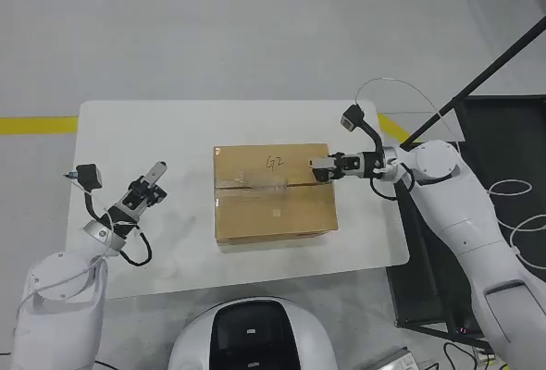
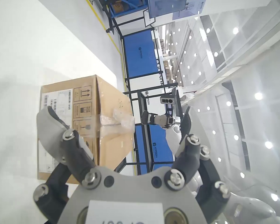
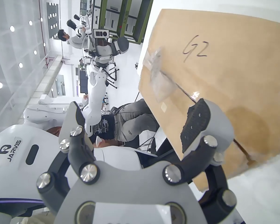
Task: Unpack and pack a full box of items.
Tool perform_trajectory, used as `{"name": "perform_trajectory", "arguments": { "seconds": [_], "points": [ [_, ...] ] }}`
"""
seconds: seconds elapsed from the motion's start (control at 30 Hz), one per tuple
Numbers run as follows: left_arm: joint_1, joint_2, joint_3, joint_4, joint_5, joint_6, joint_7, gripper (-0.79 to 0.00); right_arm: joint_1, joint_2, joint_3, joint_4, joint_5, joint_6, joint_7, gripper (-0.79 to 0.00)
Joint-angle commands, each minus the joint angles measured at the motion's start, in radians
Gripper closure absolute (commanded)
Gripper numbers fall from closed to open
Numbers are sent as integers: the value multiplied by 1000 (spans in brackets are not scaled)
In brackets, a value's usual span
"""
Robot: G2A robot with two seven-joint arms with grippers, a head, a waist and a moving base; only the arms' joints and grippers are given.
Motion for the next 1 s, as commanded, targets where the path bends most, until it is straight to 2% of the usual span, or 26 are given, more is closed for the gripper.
{"name": "perform_trajectory", "arguments": {
  "seconds": [0.0, 0.17, 0.5, 0.7, 0.97],
  "points": [
    [-9, 5, -11, 18, 4, -6, -30, -785, 6, -5, -17, -23, -10, 24, -11, -785],
    [-25, 16, -34, 49, -15, -37, -87, -785, 15, -12, -36, -22, -20, 55, -34, -785],
    [-25, 16, -35, 50, -23, -38, -90, -785, 15, -12, -36, -22, -20, 55, -34, -785],
    [-38, 20, -34, 63, 21, -26, -30, -785, -6, -15, -42, -62, -13, 100, -83, -785],
    [-139, 48, -112, 209, -34, -60, -202, -785, 19, -38, -90, -153, -13, 194, -165, -785]
  ]
}}
